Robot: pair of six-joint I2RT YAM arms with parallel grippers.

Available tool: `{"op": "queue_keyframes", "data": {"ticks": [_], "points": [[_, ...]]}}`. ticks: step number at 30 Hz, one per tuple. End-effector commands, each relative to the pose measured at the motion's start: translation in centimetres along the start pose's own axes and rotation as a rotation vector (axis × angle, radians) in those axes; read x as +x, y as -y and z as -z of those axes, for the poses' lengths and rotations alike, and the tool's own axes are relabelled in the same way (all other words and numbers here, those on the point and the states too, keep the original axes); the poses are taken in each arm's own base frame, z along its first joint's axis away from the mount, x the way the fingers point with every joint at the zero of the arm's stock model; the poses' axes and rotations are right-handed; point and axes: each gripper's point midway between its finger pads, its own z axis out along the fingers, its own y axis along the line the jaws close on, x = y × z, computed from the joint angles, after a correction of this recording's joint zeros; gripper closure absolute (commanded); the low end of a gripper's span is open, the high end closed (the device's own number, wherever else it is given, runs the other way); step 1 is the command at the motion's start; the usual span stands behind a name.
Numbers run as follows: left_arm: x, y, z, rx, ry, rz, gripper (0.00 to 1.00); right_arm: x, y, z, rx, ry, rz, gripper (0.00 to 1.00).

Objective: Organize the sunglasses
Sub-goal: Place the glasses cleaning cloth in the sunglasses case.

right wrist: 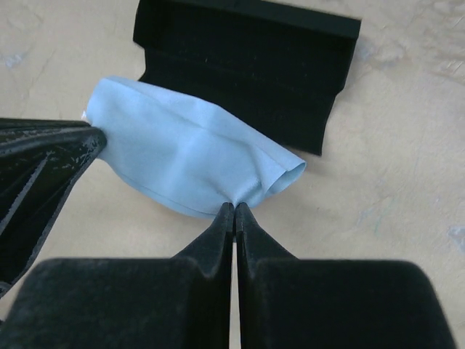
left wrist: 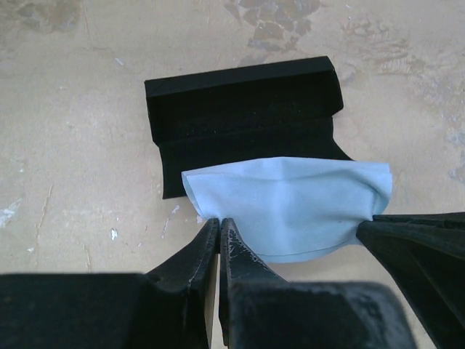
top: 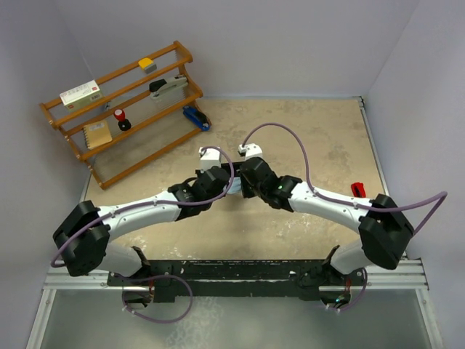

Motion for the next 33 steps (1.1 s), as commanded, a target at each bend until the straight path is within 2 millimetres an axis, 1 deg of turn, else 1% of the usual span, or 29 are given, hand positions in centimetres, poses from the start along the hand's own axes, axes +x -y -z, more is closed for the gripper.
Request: {"op": "queue_keyframes", "data": {"ticks": [1,7,11,21,33], "points": [[-3.0,1.0,-0.8,0.035,0.047,0.014,1.0,-3.9,-0.3,-0.4,-0.028,0.073,-0.011,1.0],[-4.0,0.5,-2.5,0.029,0.044,0.021,1.0,-5.5,0.6,-1.9,-0.022,0.081,-0.025,1.0],[-4.7,0.3,-3.7,0.014,0.041,0.021,1.0,-5.9,1.0,-3.0,-0.019,0.072,-0.033,1.0],[-5.2,0.2,-6.0,0.0,0.029,0.014,1.0,-8.0,1.5,-4.6,-0.014,0.089,-0.045,1.0],[-6.4,-0.8,-7.8,-0.014,0.027,0.017,1.0,-8.2,2.3,-6.8,-0.011,0.069,-0.065,1.0]]}}
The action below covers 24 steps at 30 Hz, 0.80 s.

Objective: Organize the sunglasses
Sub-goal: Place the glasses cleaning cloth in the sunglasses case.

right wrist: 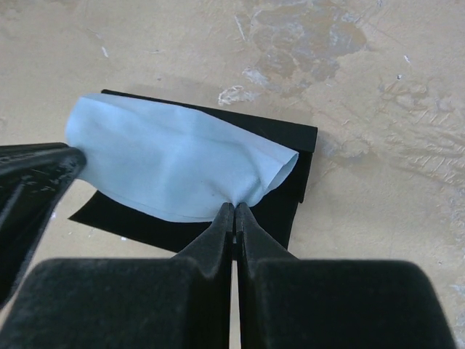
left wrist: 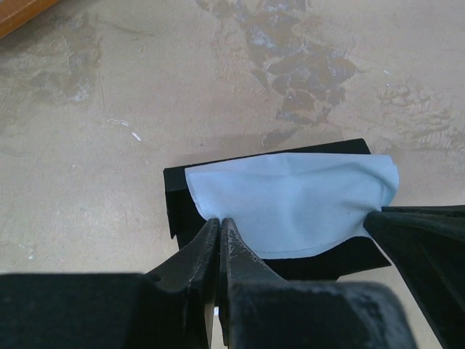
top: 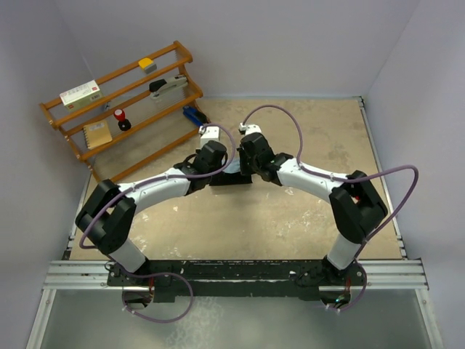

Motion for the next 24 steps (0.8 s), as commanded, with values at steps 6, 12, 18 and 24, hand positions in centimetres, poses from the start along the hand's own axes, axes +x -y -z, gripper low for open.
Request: {"op": "queue_keyframes", "data": {"ticks": [6,12,18,24], "points": [[-2.5,0.8,-1.5,0.036,0.039,0.015,1.0,-2.9,-1.0,-0.8,-0.04,0.056,-0.01,1.0],[-2.5,0.5,-2.3,0.033,0.026,0.014,1.0,-2.8,-0.6,-1.3,-0.035,0.052,-0.017,1.0],[-1.7,0.1,-2.8,0.029,0.008,0.016,1.0,-1.7,-0.1,-2.0,-0.027,0.028,-0.015,1.0],[-0.3,0.0,-3.2,0.034,-0.023,0.016,1.0,-0.4,0.1,-2.8,-0.025,0.004,-0.013,1.0]]}}
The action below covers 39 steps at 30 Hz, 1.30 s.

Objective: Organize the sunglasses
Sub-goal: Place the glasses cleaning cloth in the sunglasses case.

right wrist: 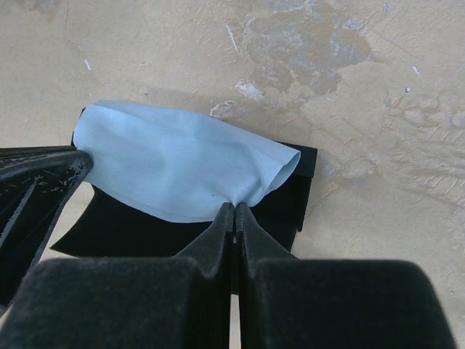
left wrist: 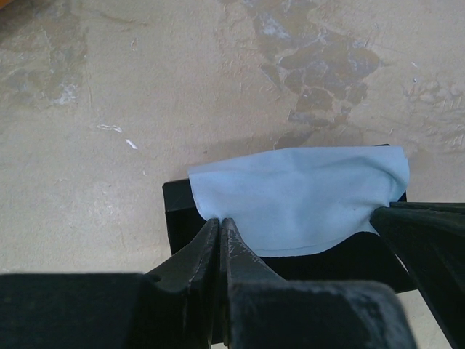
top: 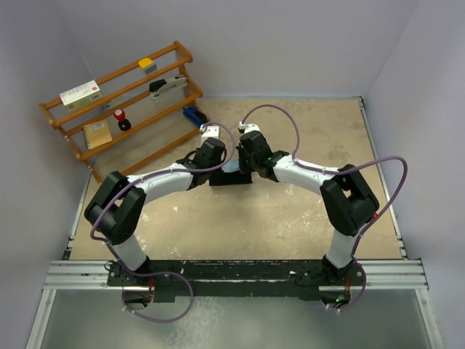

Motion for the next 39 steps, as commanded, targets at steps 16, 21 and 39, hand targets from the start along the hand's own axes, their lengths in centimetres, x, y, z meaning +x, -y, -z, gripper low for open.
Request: {"op": "queue_keyframes", "data": {"ticks": [16,21,39], "points": [[1.6,0.3,-0.6,0.043,-0.016,0.037,1.0,2.3,0.1,-1.1,-0.024,-0.034,0.004,1.0],[2.0,0.2,-0.9,0.038,-0.022,0.034,1.0,2.3,0.3,-1.3,-0.015,-0.033,0.008,1.0],[2.3,0.1,-1.7,0.023,-0.026,0.024,1.0,2.0,1.0,-2.1,0.027,-0.016,0.03,1.0]]}}
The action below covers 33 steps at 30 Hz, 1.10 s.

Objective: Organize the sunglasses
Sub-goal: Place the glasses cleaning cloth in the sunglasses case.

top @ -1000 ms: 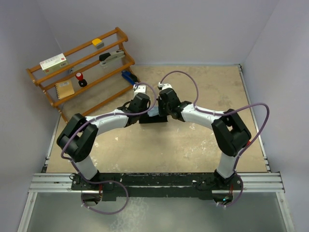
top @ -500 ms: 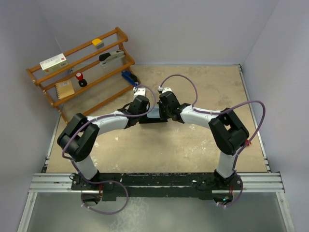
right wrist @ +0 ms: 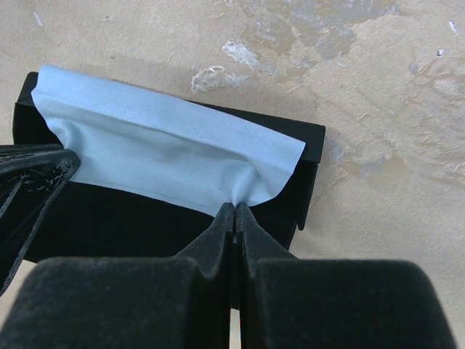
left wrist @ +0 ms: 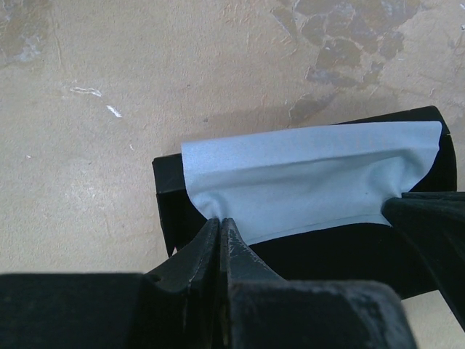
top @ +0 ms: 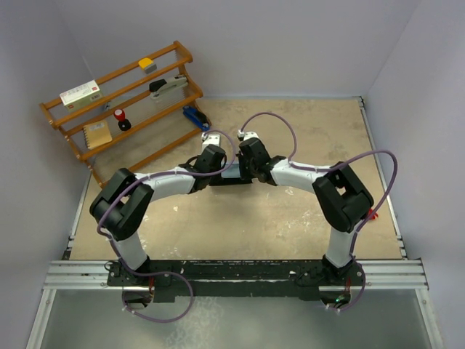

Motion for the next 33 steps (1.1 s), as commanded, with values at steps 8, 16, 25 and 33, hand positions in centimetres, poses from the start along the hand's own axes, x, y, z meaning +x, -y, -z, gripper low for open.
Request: {"op": "queue_keyframes", "data": {"ticks": [8,16,25,33], "points": [[-1.9,0.2,-0.6,0.006,0.051,0.037,1.0,-1.2,0.5,-0.8,0.028,0.041,0.017,1.0],[-1.8,0.0,-1.0,0.003,0.049,0.045,1.0,-1.4,0.7,-1.2,0.037,0.045,0.018,1.0],[-1.8,0.3,-1.3,0.015,0.046,0.049,1.0,-1.5,1.0,-1.5,0.05,0.046,0.019,1.0],[-1.7,0.5,-1.5,0.023,0.039,0.05,1.0,-1.7,1.3,-1.9,0.061,0.047,0.022,1.0]]}}
